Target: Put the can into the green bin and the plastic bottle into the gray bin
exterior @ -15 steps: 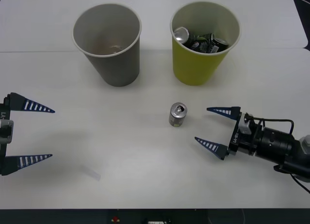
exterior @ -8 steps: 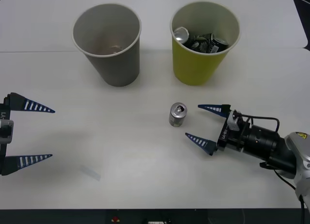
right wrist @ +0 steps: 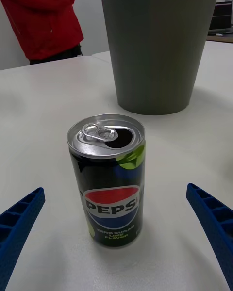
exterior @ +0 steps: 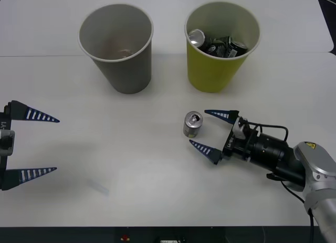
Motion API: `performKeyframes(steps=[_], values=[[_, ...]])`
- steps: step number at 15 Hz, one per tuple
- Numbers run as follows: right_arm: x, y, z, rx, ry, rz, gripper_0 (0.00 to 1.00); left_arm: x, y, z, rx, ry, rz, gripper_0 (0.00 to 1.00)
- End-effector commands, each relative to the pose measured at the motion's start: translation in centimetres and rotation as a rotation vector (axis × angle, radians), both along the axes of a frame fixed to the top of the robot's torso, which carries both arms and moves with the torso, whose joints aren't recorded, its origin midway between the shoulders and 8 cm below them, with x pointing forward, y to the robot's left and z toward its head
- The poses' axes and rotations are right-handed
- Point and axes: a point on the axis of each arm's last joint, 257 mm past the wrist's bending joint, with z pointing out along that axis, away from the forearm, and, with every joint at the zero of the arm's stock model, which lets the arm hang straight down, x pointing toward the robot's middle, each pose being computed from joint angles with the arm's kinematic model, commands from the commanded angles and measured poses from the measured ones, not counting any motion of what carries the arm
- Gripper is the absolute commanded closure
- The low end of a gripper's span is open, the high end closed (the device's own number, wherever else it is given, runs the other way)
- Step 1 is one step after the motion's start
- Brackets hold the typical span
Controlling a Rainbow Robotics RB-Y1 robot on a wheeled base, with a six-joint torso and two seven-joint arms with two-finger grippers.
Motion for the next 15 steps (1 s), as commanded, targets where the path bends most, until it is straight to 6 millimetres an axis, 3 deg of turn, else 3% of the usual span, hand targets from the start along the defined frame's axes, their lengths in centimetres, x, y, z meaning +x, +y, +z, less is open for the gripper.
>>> performKeyframes(steps=[1,6,7,8,9,12,15], values=[[0.2,1.3,0.2,0.015,-0.007,0.0,0.0,0.0,0.0,0.0,0.0,0.0,0.0,0.0],[0.5,2.7,0.2,0.016,-0.016,-0.007,0.0,0.0,0.0,0.0,0.0,0.0,0.0,0.0],[0.7,2.7,0.3,0.017,-0.017,-0.011,0.3,0.0,0.0,0.0,0.0,0.0,0.0,0.0],[0.8,3.0,0.5,0.018,-0.023,-0.012,0.67,0.0,0.0,0.0,0.0,0.0,0.0,0.0],[1.0,3.1,0.6,0.02,-0.025,-0.014,0.87,0.0,0.0,0.0,0.0,0.0,0.0,0.0],[1.2,3.9,1.0,0.034,-0.03,-0.016,0.96,0.0,0.0,0.0,0.0,0.0,0.0,0.0],[1.1,4.0,1.2,0.037,-0.035,-0.007,0.99,0.0,0.0,0.0,0.0,0.0,0.0,0.0]])
